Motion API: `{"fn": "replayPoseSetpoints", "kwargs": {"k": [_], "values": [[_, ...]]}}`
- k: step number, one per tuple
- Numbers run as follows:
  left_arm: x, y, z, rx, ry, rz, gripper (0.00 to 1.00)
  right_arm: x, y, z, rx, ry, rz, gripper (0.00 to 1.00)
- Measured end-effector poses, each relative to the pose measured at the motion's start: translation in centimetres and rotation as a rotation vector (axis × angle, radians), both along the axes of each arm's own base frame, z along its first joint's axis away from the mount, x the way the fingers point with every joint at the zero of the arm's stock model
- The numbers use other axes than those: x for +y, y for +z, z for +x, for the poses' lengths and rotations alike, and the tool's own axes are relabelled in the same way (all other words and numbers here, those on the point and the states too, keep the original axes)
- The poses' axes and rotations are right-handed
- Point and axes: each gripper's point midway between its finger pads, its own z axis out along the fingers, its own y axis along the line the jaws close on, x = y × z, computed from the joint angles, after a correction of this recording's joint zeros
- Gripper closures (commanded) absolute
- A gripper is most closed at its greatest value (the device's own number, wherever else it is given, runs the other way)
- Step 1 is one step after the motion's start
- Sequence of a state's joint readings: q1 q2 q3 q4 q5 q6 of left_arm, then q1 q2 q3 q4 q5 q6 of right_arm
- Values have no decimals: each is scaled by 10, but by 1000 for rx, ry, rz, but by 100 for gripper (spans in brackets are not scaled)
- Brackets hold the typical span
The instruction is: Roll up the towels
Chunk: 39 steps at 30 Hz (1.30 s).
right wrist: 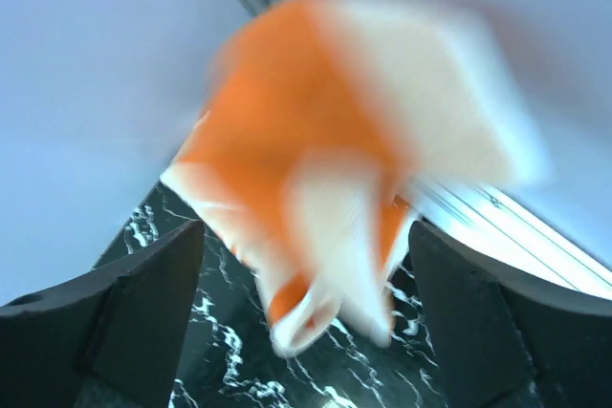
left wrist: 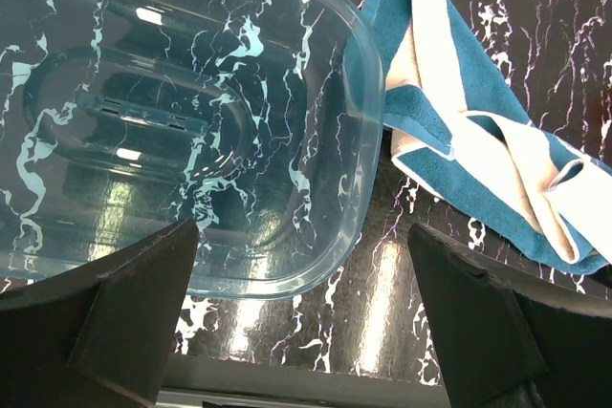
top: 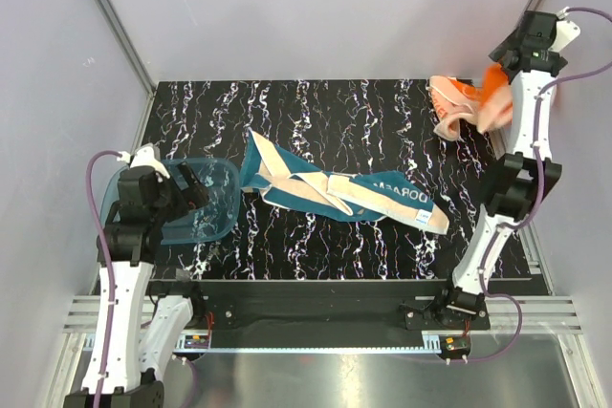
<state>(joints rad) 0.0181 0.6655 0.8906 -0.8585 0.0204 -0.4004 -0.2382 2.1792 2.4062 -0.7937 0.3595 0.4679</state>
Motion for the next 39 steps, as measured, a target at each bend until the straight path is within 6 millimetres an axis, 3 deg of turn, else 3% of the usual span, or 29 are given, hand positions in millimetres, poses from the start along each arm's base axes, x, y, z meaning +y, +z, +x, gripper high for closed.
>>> {"fn": "replayPoseSetpoints", "kwargs": {"k": [2,3,8,11,15,19,22,25,28,33,35,39], "values": [[-1,-4,2,21,-4,-3,1,-4,0,-16,20,-11,2,2],[0,-8,3,44,-2,-2,1,8,-7,-21,42,15,14,0],[7,-28,10,181,59,-1,1,94,-63,-43,180,210,101,0],[1,-29,11,185,59,-40,1,136,-80,-64,231,313,149,0],[-14,-25,21,147,28,-105,1,183,-70,-101,231,434,160,2],[-51,-25,38,170,-92,-111,2,279,-51,-143,193,705,162,10],[-89,-22,66,213,-186,-86,3,328,-56,-177,199,868,182,12],[-118,-25,100,242,-232,-62,7,347,-78,-207,260,948,192,15],[-132,-25,139,254,-227,-41,12,361,-95,-224,324,997,179,17],[-150,-22,223,235,-199,-14,14,381,-101,-237,352,1062,157,17],[-157,-30,255,234,-190,-10,16,381,-103,-238,356,1063,155,17],[-150,-56,288,273,-156,-4,21,375,-116,-242,391,1046,144,17]]}}
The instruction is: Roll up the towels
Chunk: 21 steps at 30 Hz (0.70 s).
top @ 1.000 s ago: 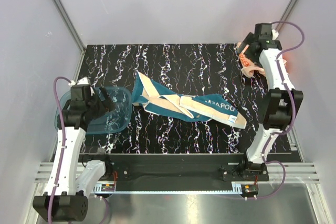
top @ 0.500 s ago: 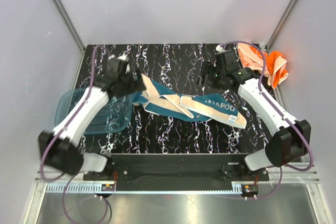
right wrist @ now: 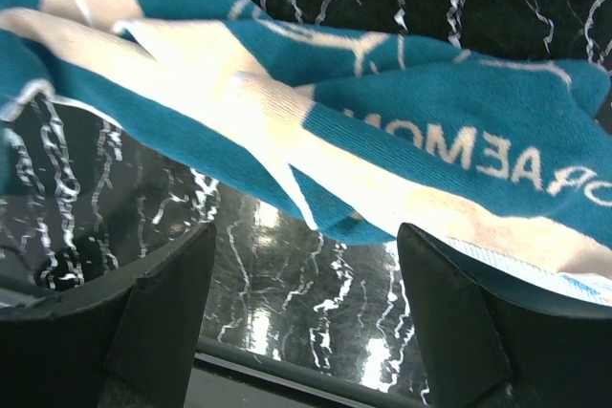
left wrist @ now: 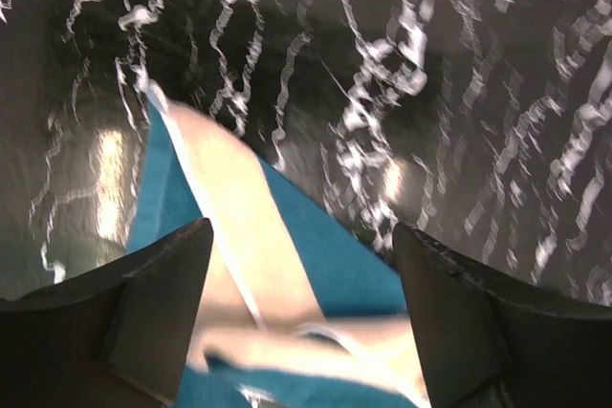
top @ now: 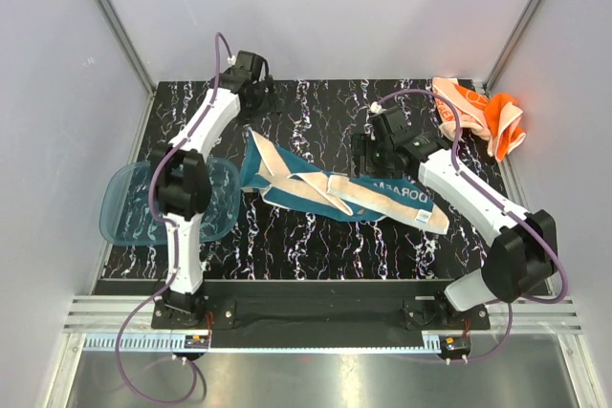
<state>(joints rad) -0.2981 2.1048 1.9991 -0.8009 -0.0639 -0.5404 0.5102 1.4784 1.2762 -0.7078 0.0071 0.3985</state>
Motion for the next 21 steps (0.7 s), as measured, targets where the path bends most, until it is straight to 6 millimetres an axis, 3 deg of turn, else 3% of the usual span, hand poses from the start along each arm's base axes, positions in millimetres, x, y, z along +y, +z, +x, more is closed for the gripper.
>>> {"fn": "replayPoseSetpoints", "kwargs": {"k": [4,9,15,21], "values": [[25,-33,9,79,53,21,21,-5,-10,-6,27,-3,-26,17],[47,-41,12,103,93,27,20,-7,-13,-8,36,2,-38,17],[44,-51,27,98,87,31,20,-9,-13,-9,36,11,-46,17],[43,-94,28,168,83,49,24,-16,-13,-15,40,5,-71,17]]}}
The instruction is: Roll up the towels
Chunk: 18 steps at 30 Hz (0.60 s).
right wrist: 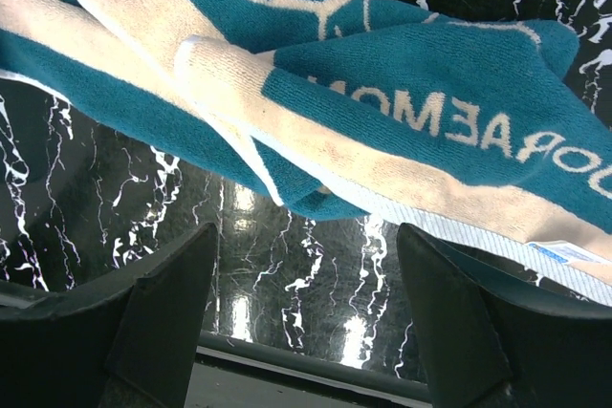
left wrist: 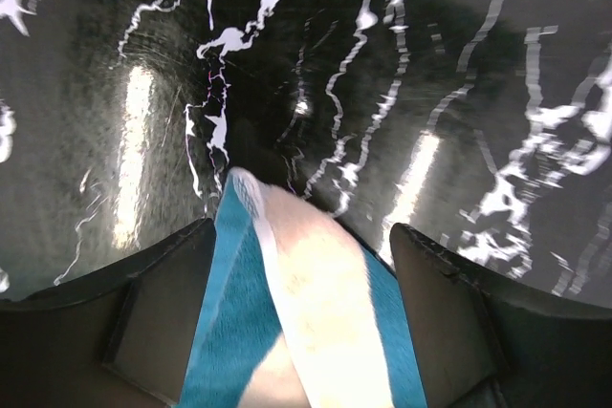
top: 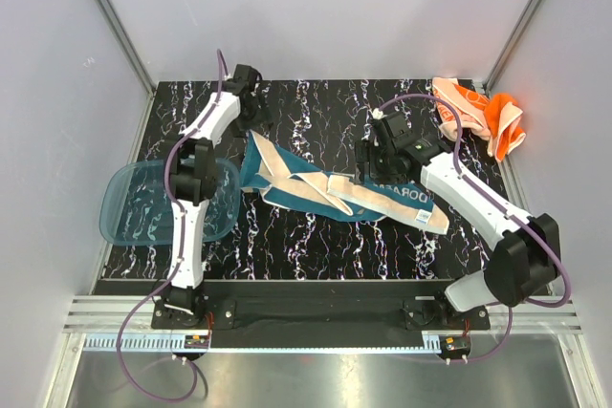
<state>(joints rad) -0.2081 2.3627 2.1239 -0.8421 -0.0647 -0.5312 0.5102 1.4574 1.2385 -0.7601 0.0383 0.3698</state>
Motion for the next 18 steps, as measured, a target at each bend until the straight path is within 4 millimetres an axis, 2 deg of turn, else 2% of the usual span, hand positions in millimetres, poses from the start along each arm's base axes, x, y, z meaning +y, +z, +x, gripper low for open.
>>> {"fn": "replayPoseSetpoints", "kwargs": {"k": [2,3,5,6,7,8,9,10,15,18], "values": [[1,-12,-1,22,2,3,31,-2,0,-2,1,-3,-6,17],[1,-16,-1,30,1,2,41,-3,0,-3,2,-4,-9,17],[1,-21,-1,36,1,-1,49,-5,-1,-5,7,-7,-15,17],[1,-22,0,36,-1,-3,59,-6,-1,-7,9,-8,-18,17],[1,-22,1,34,1,-8,64,-7,-2,-7,12,-9,-21,17],[0,-21,2,30,-4,-10,74,-7,-2,-8,13,-9,-22,18],[-1,-19,3,24,-4,-17,89,-8,-3,-8,14,-9,-23,18],[-2,-17,6,16,-4,-23,100,-8,-4,-8,16,-9,-23,18],[-7,-9,14,-18,-27,-47,100,4,-6,-12,31,26,15,18],[-9,-9,13,-18,-32,-56,100,22,-7,-13,39,70,-3,18]]}}
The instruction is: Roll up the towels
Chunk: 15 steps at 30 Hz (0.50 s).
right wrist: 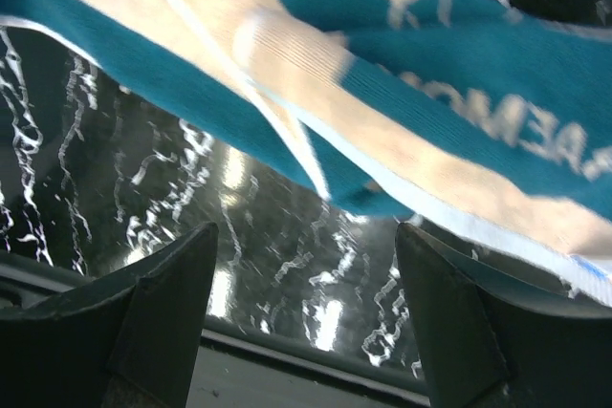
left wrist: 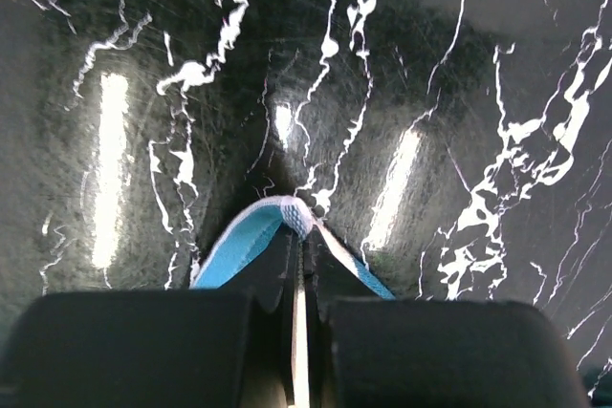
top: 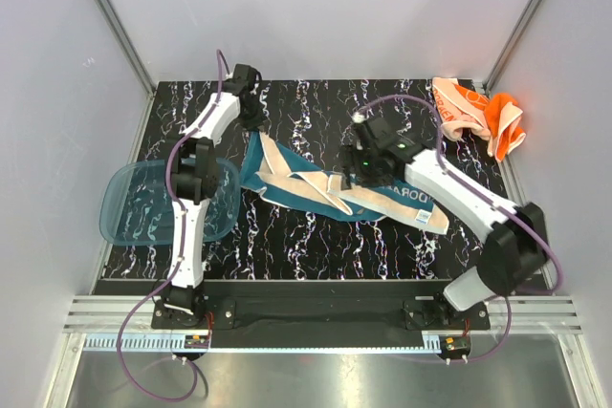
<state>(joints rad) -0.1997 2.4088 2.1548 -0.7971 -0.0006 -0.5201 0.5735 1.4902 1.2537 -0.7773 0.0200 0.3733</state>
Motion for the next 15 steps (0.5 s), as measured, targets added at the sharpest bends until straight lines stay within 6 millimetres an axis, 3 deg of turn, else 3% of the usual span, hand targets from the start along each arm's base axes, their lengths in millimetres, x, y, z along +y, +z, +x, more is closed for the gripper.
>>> {"fn": "replayPoseSetpoints", "kwargs": {"k": [6,10,15], "values": [[-1,-6,-19,42,-13,-17,100,59,-5,28,-27,74,-110,18],[-3,-2,-29,47,-25,-37,100,73,-26,43,-20,76,-239,18],[-4,10,-35,37,-35,-47,100,76,-56,45,14,85,-409,18]]}}
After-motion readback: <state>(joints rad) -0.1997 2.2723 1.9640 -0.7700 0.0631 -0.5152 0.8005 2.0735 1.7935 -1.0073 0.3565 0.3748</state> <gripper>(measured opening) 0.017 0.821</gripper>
